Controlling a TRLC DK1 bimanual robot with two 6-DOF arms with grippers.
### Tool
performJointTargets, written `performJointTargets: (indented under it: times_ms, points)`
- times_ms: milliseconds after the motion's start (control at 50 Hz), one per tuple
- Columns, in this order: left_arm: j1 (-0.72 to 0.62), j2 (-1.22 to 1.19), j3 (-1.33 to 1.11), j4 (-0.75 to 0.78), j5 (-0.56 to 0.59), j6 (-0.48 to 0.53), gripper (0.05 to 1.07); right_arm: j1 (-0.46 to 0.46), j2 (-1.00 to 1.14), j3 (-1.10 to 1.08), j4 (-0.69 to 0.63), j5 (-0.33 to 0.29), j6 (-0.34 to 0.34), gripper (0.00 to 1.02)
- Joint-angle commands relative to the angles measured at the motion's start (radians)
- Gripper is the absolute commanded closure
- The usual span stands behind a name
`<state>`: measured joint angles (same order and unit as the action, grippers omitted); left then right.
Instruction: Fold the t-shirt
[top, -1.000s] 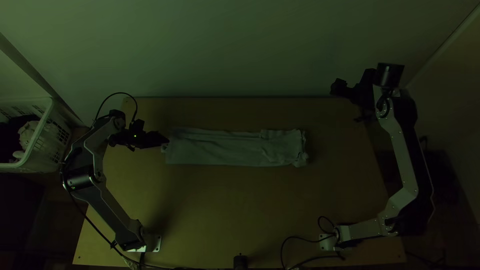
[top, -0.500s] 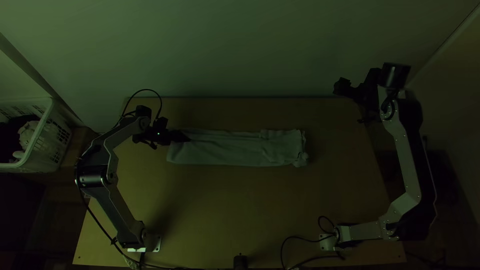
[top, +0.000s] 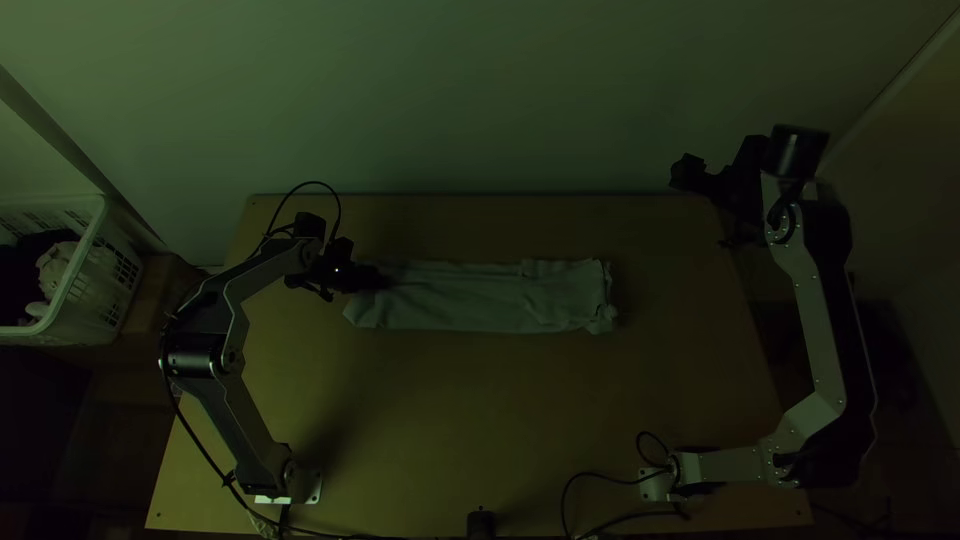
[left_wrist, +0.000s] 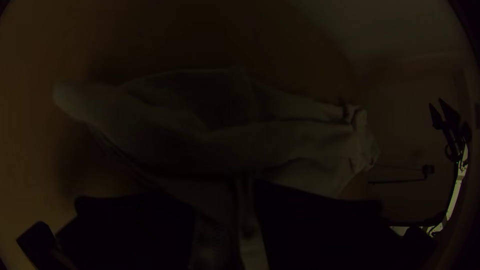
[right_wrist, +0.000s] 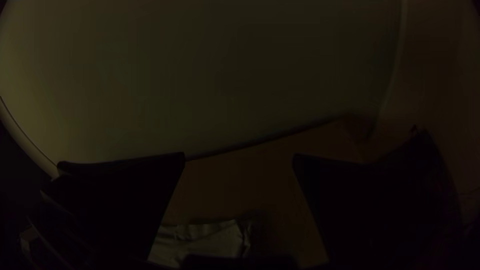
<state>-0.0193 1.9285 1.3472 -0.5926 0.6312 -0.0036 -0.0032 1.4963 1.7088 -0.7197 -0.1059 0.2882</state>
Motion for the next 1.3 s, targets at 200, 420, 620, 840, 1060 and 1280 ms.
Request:
performJointTargets:
  times_ms: [200,420,620,840,1060,1280]
  points:
    - [0.119,-0.071,0.010,-0.104,-0.068,-0.009,1.05,-0.004,-0.042,-0.058,-0.004,-0.008,0.022,0.03]
    - [0.272,-0.076,0.124,-0.274,-0.111,0.123,1.05,-0.004,-0.076,-0.130,0.022,-0.008,0.025,0.03]
    - [0.364,-0.132,0.207,-0.389,-0.143,0.192,1.05,-0.003,-0.113,-0.201,0.088,-0.008,0.025,0.03]
    - [0.374,-0.192,0.310,-0.550,-0.200,0.228,1.05,-0.003,-0.139,-0.244,0.105,-0.008,0.032,0.03]
    - [0.295,-0.249,0.380,-0.667,-0.251,0.240,1.05,-0.007,-0.179,-0.287,0.121,-0.008,0.031,0.03]
    - [0.150,-0.270,0.432,-0.727,-0.311,0.197,1.05,-0.021,-0.220,-0.319,0.121,-0.008,0.028,0.03]
